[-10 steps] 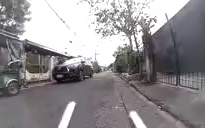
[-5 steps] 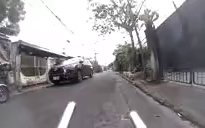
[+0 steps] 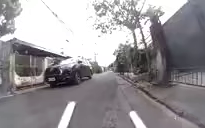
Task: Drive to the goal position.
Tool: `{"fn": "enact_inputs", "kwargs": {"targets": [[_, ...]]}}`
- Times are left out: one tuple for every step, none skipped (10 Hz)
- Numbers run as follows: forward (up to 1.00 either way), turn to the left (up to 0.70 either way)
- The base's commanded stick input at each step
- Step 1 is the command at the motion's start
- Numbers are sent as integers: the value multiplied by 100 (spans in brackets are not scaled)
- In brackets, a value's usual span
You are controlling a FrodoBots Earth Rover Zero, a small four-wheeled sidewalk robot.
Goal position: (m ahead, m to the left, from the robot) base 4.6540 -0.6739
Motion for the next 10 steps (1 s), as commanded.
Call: {"fn": "enact_inputs", "kwargs": {"targets": [[85,-34],[85,-12],[85,0],[85,0],[85,0],[85,0],[85,0],[85,0],[85,0],[85,0]]}}
